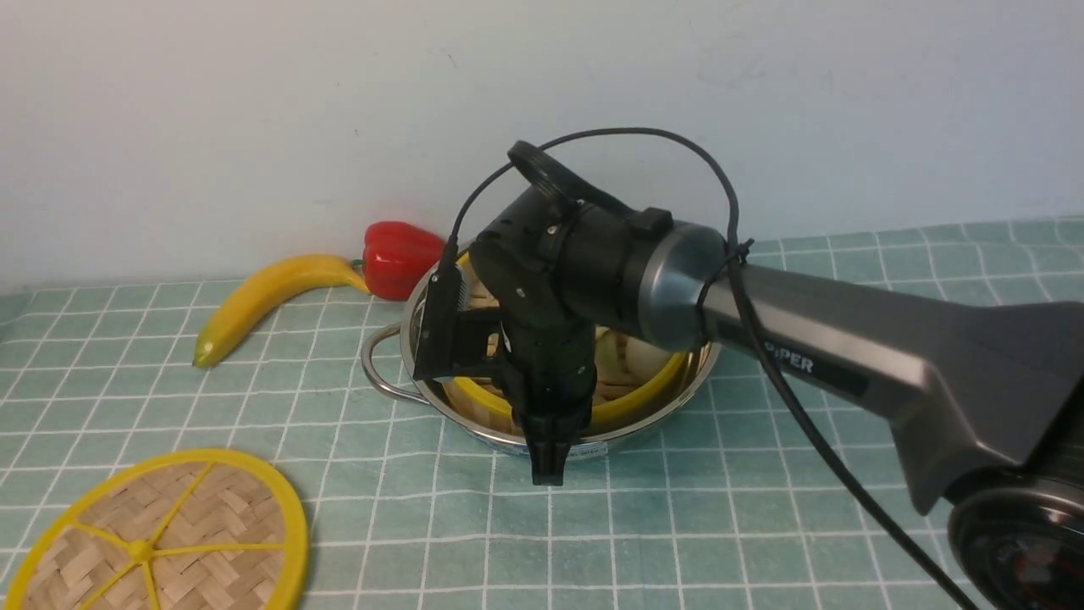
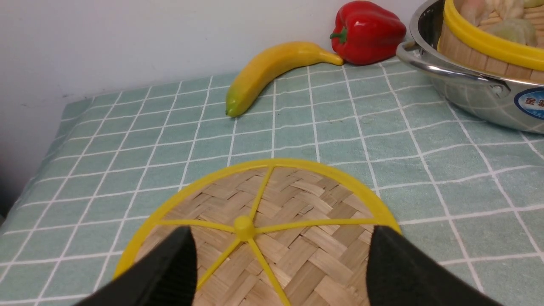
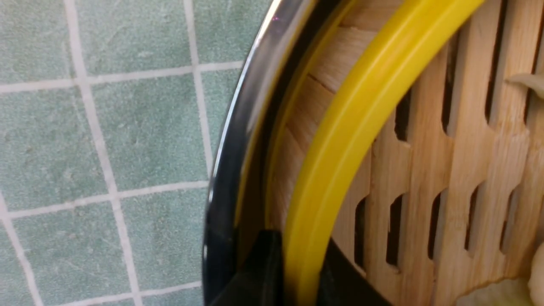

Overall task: Place the steamer in the pot on the blue tablecloth, and put the lid on the steamer.
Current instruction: 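Place the bamboo steamer basket of food into the steel pot with the right gripper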

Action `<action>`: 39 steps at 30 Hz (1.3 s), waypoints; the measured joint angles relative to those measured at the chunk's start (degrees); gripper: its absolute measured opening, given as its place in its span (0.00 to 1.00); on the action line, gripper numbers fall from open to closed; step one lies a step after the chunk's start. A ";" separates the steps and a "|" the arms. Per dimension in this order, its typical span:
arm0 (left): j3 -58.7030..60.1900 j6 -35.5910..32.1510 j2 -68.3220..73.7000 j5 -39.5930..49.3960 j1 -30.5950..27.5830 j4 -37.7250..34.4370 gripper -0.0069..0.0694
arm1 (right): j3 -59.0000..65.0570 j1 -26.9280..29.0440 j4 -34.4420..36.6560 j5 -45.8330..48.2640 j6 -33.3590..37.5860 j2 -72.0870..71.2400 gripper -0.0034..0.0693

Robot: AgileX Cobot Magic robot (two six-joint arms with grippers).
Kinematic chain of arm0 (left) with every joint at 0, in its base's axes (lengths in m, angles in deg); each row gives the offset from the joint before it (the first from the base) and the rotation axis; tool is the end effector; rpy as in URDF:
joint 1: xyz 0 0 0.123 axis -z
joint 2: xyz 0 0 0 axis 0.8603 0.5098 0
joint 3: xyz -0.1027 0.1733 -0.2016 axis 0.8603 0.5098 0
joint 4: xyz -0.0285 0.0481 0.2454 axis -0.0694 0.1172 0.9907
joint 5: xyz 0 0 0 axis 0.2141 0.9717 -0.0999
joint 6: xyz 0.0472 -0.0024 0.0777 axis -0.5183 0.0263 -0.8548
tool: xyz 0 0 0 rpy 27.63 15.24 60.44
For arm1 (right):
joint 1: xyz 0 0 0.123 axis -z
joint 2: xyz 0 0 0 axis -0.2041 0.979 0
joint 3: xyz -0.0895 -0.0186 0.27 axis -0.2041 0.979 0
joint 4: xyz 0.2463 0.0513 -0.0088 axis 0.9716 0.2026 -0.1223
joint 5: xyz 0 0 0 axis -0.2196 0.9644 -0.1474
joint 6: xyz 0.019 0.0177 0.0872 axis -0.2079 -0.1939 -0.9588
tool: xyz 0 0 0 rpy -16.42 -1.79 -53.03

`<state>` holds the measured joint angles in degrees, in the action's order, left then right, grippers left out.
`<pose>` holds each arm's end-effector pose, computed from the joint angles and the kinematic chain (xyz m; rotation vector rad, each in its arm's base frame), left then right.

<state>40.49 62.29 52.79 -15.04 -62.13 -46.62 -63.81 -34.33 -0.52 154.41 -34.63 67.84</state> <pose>0.0529 0.0029 0.1773 0.0971 1.8593 0.1450 0.3410 0.3349 0.1939 -1.8964 2.3066 -0.2006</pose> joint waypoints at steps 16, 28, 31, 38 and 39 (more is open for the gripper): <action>0.00 0.00 0.00 0.00 0.00 0.00 0.74 | -8.83 0.06 -1.06 -0.29 -3.08 -0.05 0.57; 0.00 0.00 0.00 0.00 0.00 0.00 0.74 | -11.08 0.06 0.99 -0.71 -5.72 -0.59 0.44; 0.00 0.00 0.00 0.00 0.00 0.00 0.74 | -11.08 0.06 1.29 -0.71 -5.92 -0.59 0.38; 0.00 0.00 0.00 0.00 0.00 0.00 0.74 | -11.08 0.06 5.35 -0.74 -5.97 -0.04 0.40; 0.00 0.00 0.00 0.00 0.00 0.00 0.74 | -11.08 0.06 5.35 -0.74 -5.97 0.02 0.40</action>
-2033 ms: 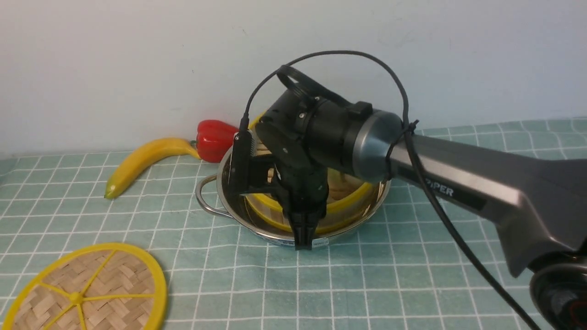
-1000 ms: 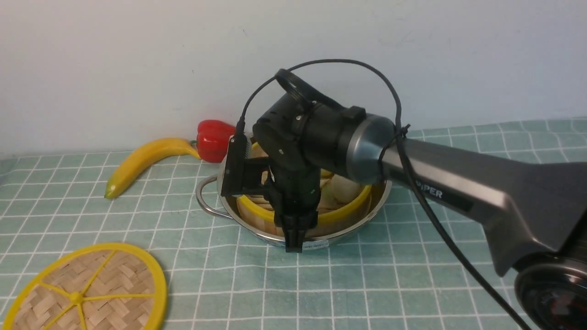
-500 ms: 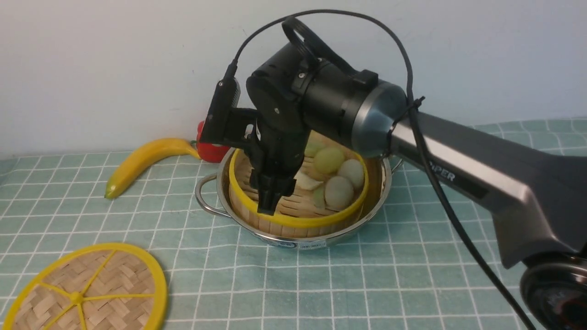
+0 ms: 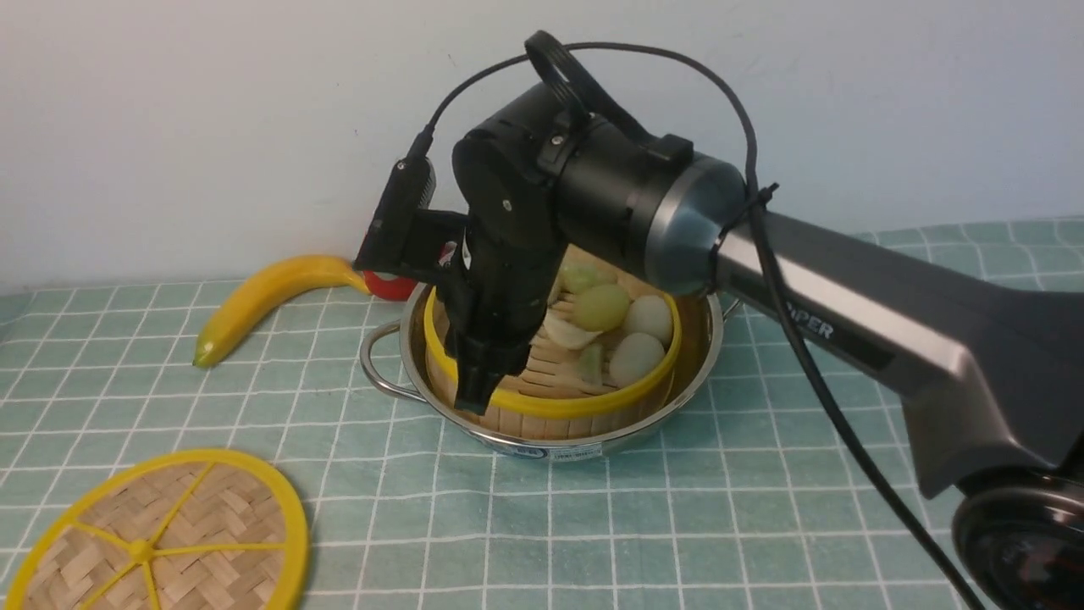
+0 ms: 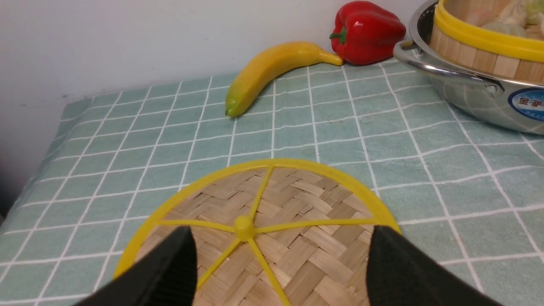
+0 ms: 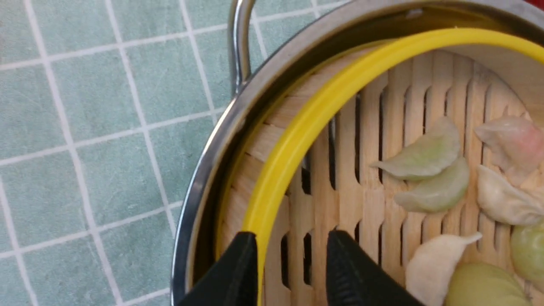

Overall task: Place the steamer in the pot on the blue tablecloth, and put the lid on the steamer.
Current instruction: 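Place the bamboo steamer basket of food into the steel pot with the right gripper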

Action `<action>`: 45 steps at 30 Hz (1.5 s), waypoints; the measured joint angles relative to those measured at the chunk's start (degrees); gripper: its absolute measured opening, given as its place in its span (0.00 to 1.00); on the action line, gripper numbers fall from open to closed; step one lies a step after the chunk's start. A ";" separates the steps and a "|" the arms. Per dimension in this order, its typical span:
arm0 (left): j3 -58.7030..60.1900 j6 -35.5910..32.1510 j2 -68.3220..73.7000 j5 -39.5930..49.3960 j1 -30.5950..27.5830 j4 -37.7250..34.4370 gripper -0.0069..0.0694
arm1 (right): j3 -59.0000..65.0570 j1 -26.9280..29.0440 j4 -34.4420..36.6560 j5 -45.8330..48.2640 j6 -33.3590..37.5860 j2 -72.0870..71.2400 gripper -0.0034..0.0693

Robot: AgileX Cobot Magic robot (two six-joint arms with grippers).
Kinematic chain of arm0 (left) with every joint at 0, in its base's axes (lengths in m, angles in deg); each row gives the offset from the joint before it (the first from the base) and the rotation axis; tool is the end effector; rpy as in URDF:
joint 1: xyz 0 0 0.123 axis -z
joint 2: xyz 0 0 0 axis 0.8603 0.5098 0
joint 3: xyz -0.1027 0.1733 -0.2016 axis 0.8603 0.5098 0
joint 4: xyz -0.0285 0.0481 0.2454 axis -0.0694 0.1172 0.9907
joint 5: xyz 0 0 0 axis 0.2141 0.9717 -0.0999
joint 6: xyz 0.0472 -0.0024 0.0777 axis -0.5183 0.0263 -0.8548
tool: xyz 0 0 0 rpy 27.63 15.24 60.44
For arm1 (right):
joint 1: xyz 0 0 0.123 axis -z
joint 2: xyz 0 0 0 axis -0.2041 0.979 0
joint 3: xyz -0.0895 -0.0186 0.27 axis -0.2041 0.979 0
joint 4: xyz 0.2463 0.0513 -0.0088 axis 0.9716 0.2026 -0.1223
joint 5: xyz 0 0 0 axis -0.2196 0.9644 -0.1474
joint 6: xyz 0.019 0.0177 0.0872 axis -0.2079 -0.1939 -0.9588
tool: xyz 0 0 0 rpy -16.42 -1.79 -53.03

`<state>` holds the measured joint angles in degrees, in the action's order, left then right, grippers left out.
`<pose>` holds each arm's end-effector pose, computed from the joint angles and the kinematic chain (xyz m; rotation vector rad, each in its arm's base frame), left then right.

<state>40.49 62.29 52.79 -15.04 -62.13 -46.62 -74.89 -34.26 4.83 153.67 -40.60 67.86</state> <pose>0.0529 0.0029 0.1773 0.0971 1.8593 0.1450 0.3485 0.3534 0.2457 -1.6285 2.2780 -0.0003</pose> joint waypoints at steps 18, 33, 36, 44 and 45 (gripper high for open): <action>0.00 0.00 0.00 0.00 0.00 0.00 0.74 | -0.01 -0.06 -2.45 -0.06 -1.74 5.14 0.32; 0.00 0.00 0.00 0.00 0.00 0.00 0.74 | 0.04 0.22 -3.27 1.42 -3.19 5.37 0.20; 0.00 0.00 0.00 0.00 0.00 0.00 0.74 | 0.04 0.22 -3.27 1.30 -3.78 5.37 0.20; 0.00 0.00 0.00 0.00 0.00 0.00 0.74 | 0.04 0.22 -3.27 1.24 -4.24 5.37 0.20; 0.00 0.00 0.00 0.00 0.00 0.00 0.74 | 0.04 0.22 -3.27 1.19 -4.24 5.37 0.22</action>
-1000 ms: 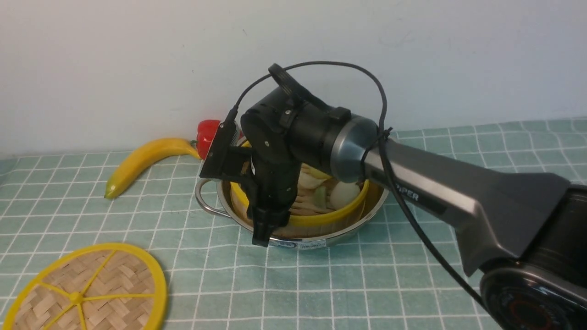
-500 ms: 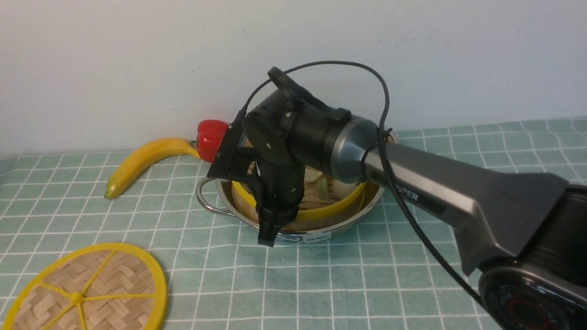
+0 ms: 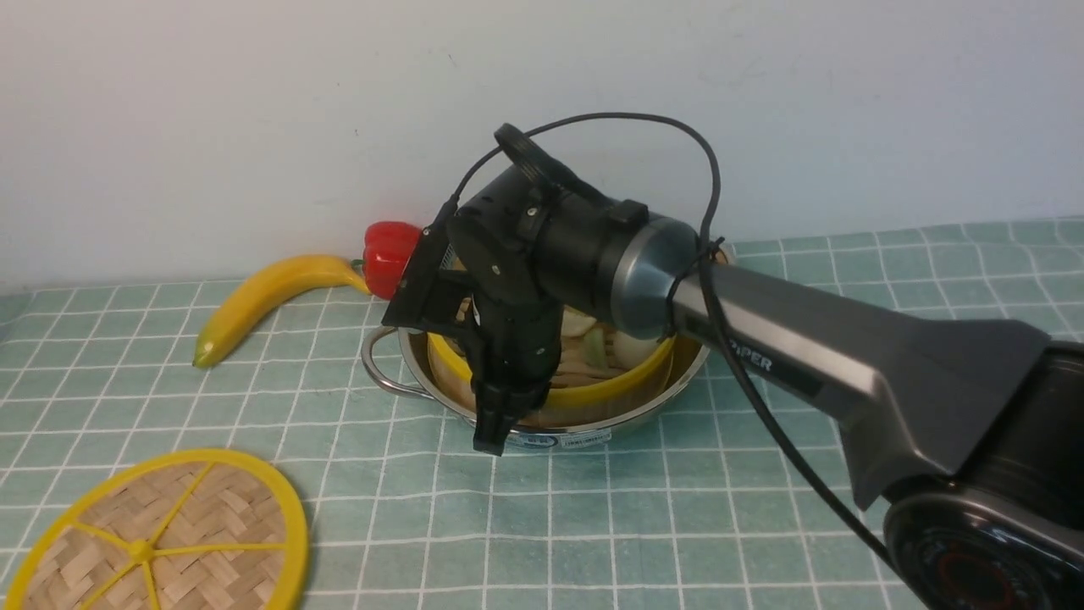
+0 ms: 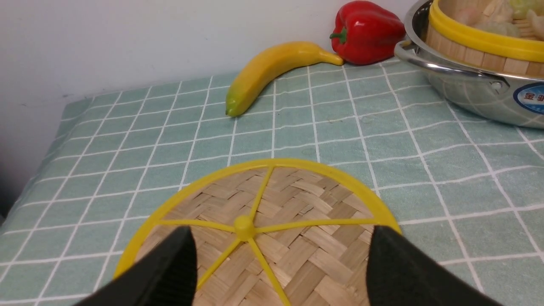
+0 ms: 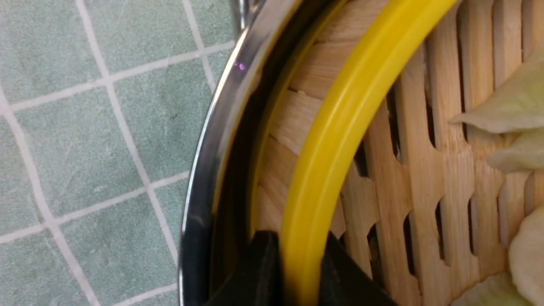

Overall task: Place the steamer in the pot on the blue tablecloth, and put the lid on the steamer.
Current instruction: 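Place the bamboo steamer basket of food into the steel pot with the right gripper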

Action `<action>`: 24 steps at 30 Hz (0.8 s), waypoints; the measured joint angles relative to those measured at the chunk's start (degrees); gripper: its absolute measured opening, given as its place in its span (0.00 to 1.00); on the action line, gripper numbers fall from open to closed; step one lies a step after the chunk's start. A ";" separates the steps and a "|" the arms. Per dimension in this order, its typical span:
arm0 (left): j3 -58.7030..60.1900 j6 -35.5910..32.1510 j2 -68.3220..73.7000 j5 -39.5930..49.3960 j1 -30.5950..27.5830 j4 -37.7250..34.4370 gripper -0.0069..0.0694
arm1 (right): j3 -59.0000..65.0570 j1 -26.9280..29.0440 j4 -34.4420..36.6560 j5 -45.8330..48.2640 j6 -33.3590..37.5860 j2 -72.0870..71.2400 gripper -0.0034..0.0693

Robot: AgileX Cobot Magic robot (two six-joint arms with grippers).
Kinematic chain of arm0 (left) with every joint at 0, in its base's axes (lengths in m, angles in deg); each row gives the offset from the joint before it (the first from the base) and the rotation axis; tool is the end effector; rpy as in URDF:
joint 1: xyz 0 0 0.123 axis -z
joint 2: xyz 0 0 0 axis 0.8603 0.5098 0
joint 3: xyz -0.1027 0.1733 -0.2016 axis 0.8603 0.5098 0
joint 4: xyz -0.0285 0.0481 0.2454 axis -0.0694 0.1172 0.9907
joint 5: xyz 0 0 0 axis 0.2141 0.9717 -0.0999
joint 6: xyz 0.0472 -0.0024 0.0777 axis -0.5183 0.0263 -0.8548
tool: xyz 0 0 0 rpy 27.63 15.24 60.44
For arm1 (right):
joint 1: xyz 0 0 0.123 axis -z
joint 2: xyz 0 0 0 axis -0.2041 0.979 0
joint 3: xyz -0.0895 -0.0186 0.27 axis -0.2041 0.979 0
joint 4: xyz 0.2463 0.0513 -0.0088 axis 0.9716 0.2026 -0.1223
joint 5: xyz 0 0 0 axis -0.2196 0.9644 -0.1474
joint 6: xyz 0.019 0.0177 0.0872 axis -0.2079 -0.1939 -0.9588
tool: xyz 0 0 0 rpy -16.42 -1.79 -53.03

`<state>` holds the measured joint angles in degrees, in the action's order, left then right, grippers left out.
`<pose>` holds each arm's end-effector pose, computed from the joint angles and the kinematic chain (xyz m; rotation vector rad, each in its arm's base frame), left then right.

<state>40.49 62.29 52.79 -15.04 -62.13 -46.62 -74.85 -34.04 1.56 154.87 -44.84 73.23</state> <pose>0.0529 0.0029 0.1773 0.0971 1.8593 0.1450 0.3586 0.3539 0.1986 -1.6099 2.4111 -0.0989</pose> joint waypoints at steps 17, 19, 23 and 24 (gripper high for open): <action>0.00 0.00 0.00 0.00 0.00 0.00 0.74 | -0.05 0.00 0.86 -1.30 -0.04 -2.10 0.57; 0.00 0.00 0.00 0.00 0.00 0.00 0.74 | -0.05 0.00 0.86 -1.30 -0.04 -3.27 0.57; 0.00 0.00 0.00 0.00 0.00 0.00 0.74 | -0.05 0.00 1.31 -1.30 -0.84 -6.13 0.57; 0.00 0.00 0.00 0.00 0.00 0.00 0.74 | -0.05 0.00 1.38 -1.30 -1.86 -7.25 0.57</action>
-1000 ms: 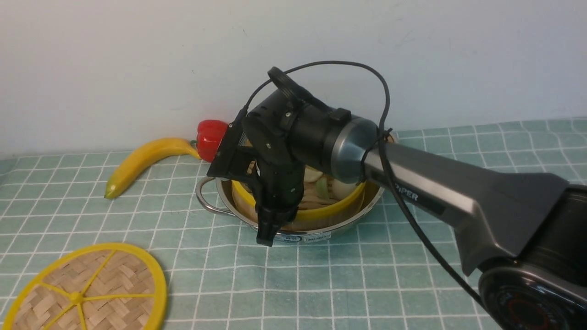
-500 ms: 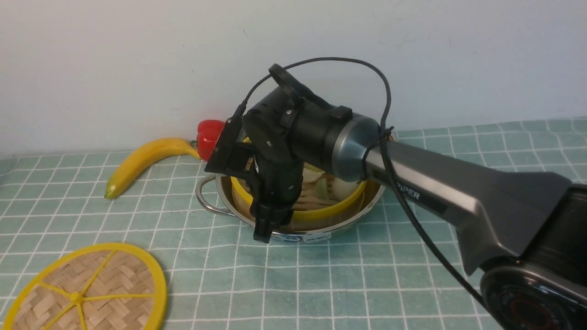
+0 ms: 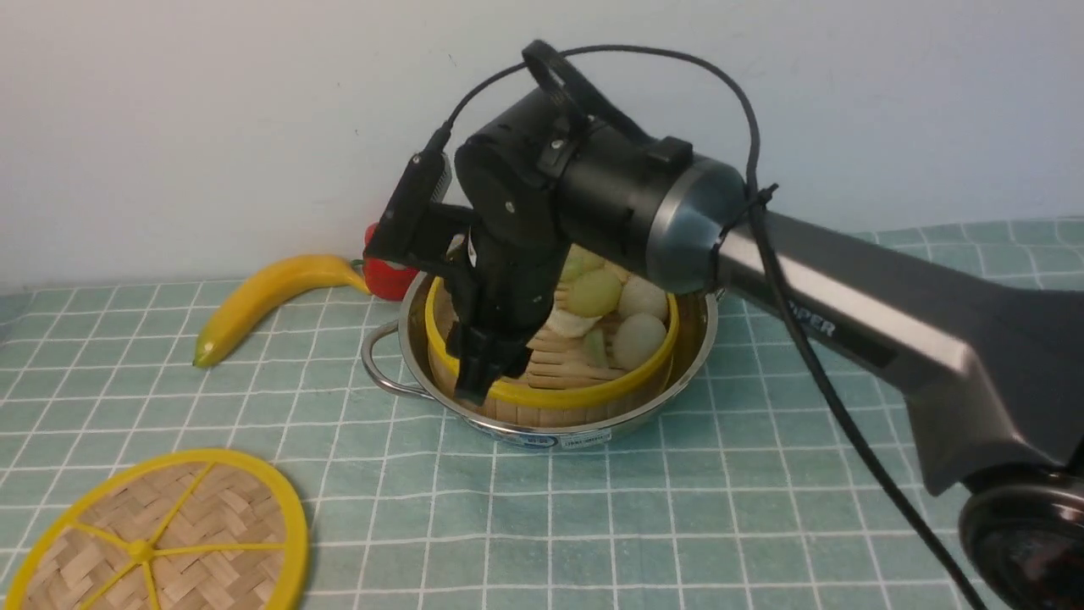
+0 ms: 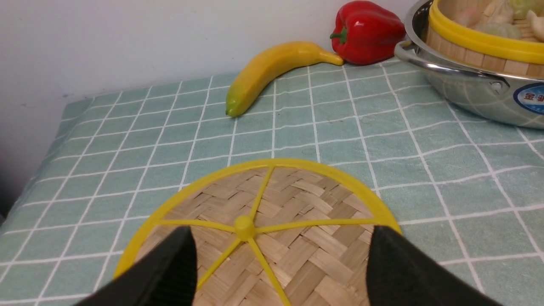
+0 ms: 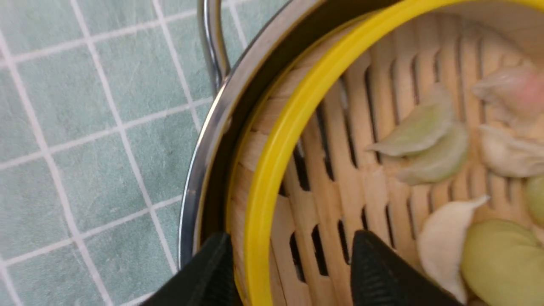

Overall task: Place the steamer in the pot on the blue tablecloth, and put the lid on the steamer.
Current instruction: 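Place the bamboo steamer basket of food into the steel pot with the right gripper, then grasp the bamboo steamer lid lying on the table by its centre knob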

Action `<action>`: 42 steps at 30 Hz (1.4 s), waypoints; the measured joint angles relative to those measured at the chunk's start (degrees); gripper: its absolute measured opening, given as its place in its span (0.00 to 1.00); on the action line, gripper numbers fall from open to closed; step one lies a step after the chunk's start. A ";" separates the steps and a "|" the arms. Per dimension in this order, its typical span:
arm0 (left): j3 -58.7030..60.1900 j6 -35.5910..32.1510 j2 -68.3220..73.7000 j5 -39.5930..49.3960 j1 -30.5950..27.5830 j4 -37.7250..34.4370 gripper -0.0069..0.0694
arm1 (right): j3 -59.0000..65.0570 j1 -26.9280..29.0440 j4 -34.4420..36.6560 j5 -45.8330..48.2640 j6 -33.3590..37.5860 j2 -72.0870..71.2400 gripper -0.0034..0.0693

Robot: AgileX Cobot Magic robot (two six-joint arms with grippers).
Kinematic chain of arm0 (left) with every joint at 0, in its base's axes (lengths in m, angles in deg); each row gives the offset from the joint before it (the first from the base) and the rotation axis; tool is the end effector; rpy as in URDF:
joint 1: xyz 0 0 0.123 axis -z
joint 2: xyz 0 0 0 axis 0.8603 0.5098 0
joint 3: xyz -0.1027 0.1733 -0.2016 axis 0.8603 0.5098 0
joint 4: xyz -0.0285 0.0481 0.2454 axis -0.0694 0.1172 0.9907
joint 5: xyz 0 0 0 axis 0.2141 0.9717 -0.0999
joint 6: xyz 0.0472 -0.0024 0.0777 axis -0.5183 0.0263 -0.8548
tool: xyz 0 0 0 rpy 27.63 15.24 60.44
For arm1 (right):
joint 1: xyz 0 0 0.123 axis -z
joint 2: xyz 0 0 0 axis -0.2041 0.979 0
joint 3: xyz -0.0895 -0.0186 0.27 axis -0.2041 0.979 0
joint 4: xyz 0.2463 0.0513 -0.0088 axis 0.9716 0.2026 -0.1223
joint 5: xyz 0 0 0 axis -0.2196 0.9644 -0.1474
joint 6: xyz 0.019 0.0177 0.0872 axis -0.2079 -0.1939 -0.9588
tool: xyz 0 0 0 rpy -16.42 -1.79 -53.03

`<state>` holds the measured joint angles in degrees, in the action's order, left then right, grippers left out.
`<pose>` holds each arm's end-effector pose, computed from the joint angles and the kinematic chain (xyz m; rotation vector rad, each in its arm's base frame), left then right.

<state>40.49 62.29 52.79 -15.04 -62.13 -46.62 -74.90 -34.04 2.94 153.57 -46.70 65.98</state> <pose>0.0529 0.0029 0.1773 0.0971 1.8593 0.1450 0.3490 0.3471 0.2623 -1.4833 2.3267 -0.0092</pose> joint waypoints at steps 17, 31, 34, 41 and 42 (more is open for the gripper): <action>0.00 0.00 0.00 0.00 0.00 0.00 0.74 | -0.12 0.00 0.47 0.01 -13.96 -19.41 0.03; 0.00 0.00 0.00 -0.05 0.00 0.00 0.74 | -0.06 0.00 4.22 0.01 -19.44 -19.89 0.05; 0.00 0.00 0.00 -0.05 0.00 0.00 0.74 | 3.08 0.00 0.28 -0.25 -22.17 -21.84 0.05; 0.00 0.00 0.00 -0.05 0.00 0.00 0.74 | 26.10 1.39 -4.41 -6.02 -27.37 -37.53 0.06; 0.00 0.00 0.00 -0.05 0.00 0.00 0.74 | 29.60 2.14 -4.58 -8.15 -28.09 -40.10 0.07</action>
<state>40.49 62.29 52.79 -15.08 -62.13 -46.62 -45.30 -31.91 -1.63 145.41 -74.80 25.87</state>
